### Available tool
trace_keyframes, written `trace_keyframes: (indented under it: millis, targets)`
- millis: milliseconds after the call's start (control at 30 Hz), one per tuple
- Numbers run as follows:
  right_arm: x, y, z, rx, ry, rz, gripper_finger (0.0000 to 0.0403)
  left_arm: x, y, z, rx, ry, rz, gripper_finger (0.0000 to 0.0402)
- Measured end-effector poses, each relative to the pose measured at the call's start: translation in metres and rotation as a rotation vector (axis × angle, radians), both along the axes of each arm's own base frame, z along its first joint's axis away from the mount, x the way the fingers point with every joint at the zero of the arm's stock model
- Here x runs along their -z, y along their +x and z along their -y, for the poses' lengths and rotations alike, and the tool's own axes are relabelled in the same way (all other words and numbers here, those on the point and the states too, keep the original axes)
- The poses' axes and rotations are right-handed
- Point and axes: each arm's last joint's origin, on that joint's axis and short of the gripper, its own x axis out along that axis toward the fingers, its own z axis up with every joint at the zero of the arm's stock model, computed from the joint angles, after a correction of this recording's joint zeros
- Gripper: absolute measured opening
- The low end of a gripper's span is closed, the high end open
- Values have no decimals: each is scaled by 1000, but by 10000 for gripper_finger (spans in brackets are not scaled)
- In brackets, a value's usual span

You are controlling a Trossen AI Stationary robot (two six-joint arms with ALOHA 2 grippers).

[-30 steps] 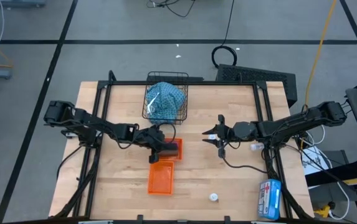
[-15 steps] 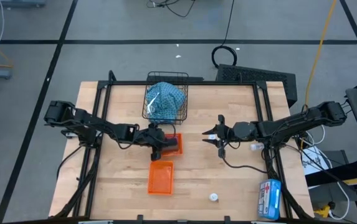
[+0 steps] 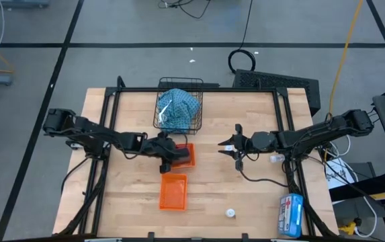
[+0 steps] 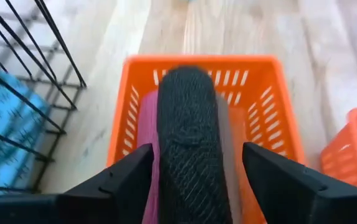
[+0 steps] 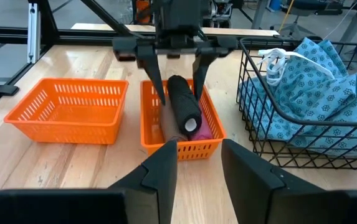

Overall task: Pick & Place Medicine items
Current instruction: Put the black bandage into the top orange bin, then move the right white medicine bottle to the middle of the table

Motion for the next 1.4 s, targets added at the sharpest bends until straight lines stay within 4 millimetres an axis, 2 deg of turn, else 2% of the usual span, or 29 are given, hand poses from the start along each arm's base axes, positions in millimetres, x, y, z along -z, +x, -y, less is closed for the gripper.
trace_keyframes:
  millis: [567, 700, 867, 967, 1067, 1200, 1300, 1400]
  targets:
    - [1, 0, 0, 0, -1, -7, 116, -43, -29, -12, -37, 33, 53, 255]
    - [1, -1, 0, 0, -2, -12, 114, -60, -37, -12, -39, 32, 136, 250]
    - [-7, -13, 0, -5, 5, -24, 117, -81, -48, -15, -94, 58, 248, 248]
    - [-12, -24, -1, -14, 41, -46, 131, -87, -51, -16, -119, 73, 280, 248]
    - [-21, -36, -3, -25, 75, -181, 164, -87, -51, -17, -136, 103, 281, 248]
    - [-26, -52, -5, 49, 119, -539, 210, -84, -48, -17, -135, 133, 265, 248]
    - [-20, -59, -5, 143, 144, -787, 226, -78, -44, -20, -134, 149, 234, 248]
    - [-5, -67, -6, 208, 196, -1038, 227, -75, -42, -24, -152, 152, 216, 248]
